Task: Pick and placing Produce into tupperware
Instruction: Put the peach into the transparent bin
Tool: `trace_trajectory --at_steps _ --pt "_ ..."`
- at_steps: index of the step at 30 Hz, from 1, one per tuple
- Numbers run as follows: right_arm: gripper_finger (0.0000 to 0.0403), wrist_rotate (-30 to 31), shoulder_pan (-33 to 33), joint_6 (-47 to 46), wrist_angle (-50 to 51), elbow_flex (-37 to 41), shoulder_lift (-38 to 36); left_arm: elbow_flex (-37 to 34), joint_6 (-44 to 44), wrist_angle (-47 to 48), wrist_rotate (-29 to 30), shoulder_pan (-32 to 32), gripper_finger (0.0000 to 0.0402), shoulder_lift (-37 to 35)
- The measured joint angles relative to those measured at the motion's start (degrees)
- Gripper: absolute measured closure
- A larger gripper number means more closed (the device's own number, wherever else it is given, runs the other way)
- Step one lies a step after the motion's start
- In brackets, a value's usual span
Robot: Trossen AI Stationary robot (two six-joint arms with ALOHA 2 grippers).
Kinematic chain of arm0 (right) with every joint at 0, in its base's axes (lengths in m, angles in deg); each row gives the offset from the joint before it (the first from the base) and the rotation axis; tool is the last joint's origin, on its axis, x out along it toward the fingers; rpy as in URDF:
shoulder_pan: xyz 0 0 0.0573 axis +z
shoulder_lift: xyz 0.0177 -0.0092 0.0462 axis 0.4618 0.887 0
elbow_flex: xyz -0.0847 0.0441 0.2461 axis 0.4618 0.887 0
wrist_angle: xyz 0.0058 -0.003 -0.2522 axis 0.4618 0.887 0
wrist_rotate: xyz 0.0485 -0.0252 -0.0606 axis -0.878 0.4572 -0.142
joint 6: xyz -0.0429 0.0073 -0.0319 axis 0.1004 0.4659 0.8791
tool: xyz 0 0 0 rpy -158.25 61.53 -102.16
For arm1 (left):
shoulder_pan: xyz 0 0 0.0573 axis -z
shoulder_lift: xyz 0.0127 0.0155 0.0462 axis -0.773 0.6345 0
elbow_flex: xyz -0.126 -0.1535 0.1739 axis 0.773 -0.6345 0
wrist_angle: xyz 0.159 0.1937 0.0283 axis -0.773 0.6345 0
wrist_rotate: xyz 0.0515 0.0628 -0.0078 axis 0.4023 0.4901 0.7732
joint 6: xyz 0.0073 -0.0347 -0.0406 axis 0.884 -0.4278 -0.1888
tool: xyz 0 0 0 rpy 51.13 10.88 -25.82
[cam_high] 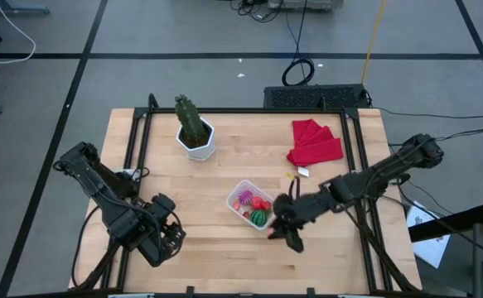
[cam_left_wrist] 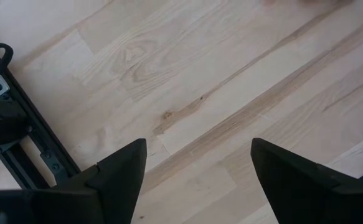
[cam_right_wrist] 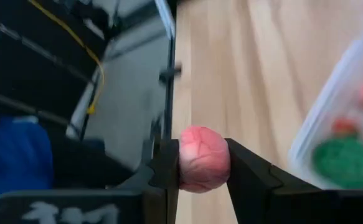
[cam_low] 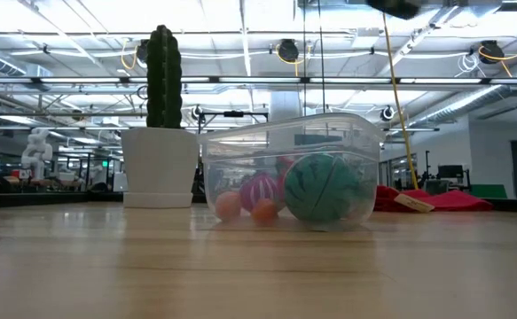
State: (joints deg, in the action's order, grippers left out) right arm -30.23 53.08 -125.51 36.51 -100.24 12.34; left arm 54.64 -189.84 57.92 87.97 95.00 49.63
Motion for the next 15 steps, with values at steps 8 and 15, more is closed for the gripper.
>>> trace_trajectory --at_steps 8,15 --pt "0.0307 -4.86 -8.39 10.84 7.83 -7.75 3.08 0.00 -0.39 0.00 -0.15 0.00 0.0110 0.00" --pt "0.0307 -6.35 -14.05 21.04 26.24 -25.86 11.32 0.00 -0.49 -0.02 -0.22 0.00 0.0110 -0.02"
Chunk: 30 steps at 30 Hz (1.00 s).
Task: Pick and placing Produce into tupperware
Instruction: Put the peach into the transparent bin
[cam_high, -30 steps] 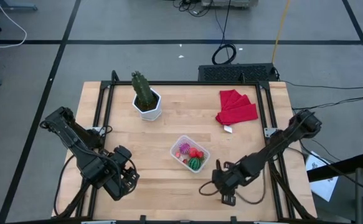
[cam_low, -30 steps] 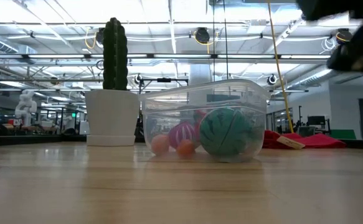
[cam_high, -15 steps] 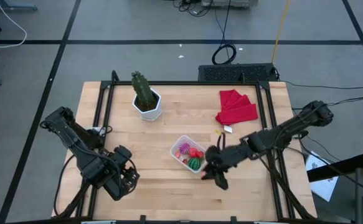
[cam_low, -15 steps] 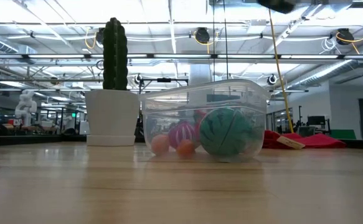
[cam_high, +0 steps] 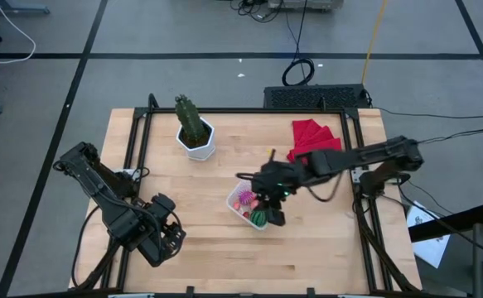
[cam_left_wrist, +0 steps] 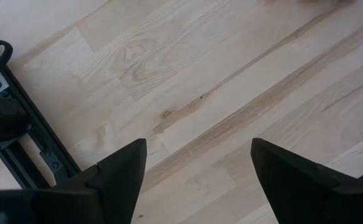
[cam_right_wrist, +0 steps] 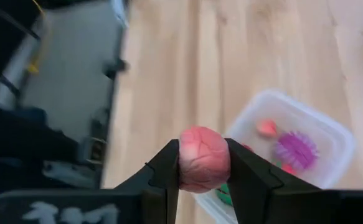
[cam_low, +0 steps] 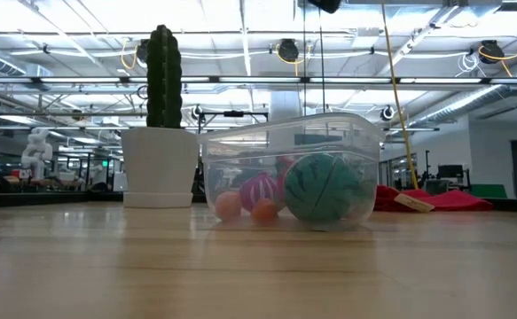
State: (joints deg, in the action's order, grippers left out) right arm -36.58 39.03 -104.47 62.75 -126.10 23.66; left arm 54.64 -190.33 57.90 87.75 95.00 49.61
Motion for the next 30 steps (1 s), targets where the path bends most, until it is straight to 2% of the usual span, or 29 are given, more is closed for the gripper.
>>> trace_trajectory --at_steps 5,10,14,20,30 --pt "0.0307 -1.28 -2.93 3.76 12.79 -8.98 8.95 0.00 -0.02 0.01 0.00 0.00 0.0110 0.00" --pt "0.0307 -6.19 -3.84 6.52 13.83 -9.36 16.39 0.00 -0.29 0.02 0.00 0.00 0.0110 0.00" --pt "0.0307 -6.36 -3.82 9.04 14.71 -9.32 20.92 0.00 -0.93 0.01 0.00 0.00 0.0110 0.00" --pt "0.0302 -6.02 -3.82 9.83 14.76 -9.20 23.84 0.00 -0.94 0.00 0.02 0.00 0.0110 0.00" --pt "0.0258 -5.67 -4.40 13.80 11.21 -6.10 23.65 0.00 -0.70 0.02 0.06 0.00 0.0110 0.00"
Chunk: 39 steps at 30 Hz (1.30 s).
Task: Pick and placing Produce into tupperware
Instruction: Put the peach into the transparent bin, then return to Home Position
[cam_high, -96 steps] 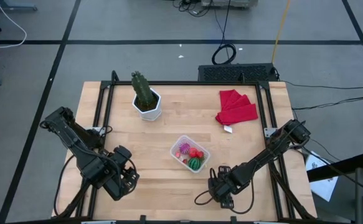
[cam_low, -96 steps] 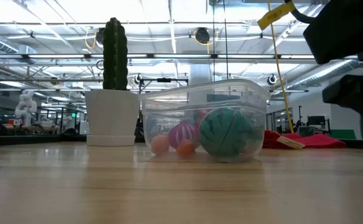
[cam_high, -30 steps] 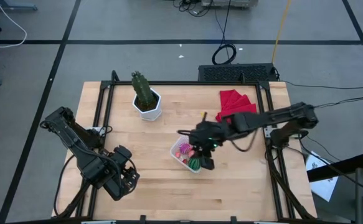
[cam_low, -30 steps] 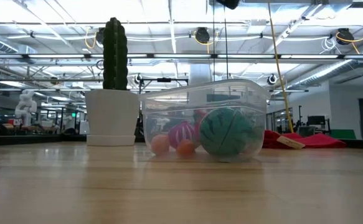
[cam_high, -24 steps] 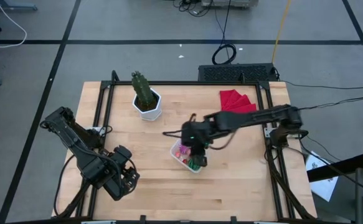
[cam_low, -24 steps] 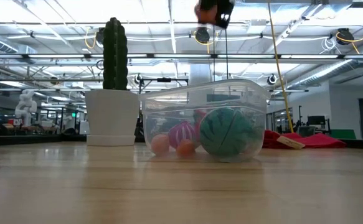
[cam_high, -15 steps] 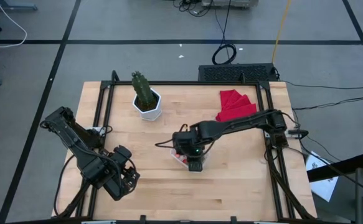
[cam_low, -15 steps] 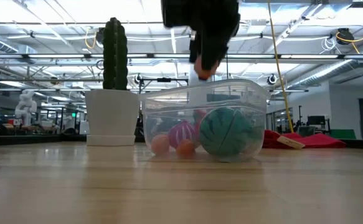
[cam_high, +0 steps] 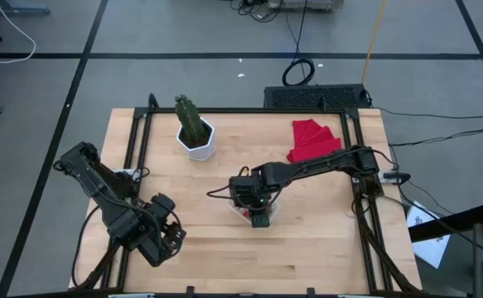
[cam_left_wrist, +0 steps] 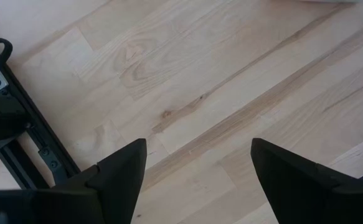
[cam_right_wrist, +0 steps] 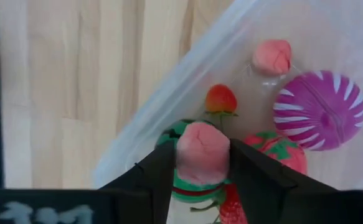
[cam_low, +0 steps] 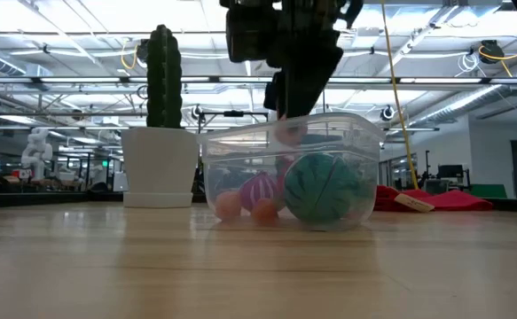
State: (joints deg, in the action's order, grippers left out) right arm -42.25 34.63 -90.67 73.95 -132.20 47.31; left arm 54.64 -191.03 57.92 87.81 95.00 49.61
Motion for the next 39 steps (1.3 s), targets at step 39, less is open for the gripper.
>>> trace_trajectory --at_steps 39 --pt "0.0250 0.08 -0.74 0.64 1.64 1.22 -12.49 -0.02 -0.10 0.02 0.44 0.00 0.0110 0.00"
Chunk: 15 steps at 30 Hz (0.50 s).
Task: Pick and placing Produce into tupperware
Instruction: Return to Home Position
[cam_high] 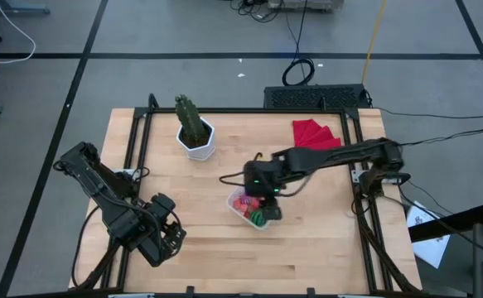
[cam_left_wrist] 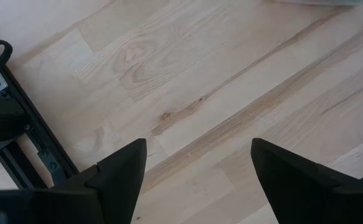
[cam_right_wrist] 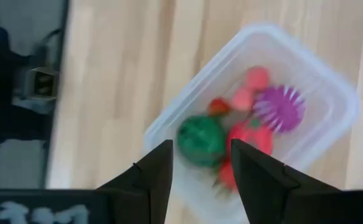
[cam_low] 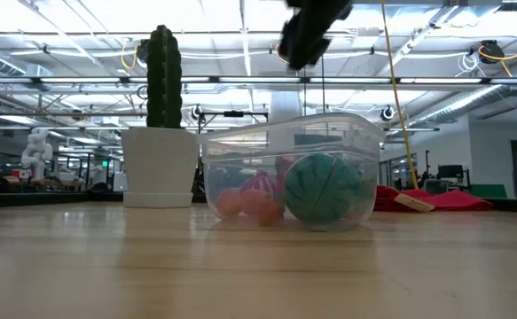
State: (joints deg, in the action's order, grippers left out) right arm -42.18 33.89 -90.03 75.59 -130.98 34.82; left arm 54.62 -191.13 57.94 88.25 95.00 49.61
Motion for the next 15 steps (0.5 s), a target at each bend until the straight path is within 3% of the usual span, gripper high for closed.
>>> trace_trajectory --at_steps 5,11,15 --pt "0.0250 0.18 3.10 -2.43 7.83 -0.02 -7.07 0.00 -0.37 0.02 -0.09 0.00 0.0110 0.00" --pt "0.0253 14.47 6.62 -13.21 18.18 -0.02 -13.46 0.00 -0.36 0.03 1.47 0.00 0.0110 0.00" --pt "0.0282 19.72 8.53 -15.96 20.87 -0.02 -16.23 0.01 2.13 0.03 5.08 0.00 0.0110 0.00"
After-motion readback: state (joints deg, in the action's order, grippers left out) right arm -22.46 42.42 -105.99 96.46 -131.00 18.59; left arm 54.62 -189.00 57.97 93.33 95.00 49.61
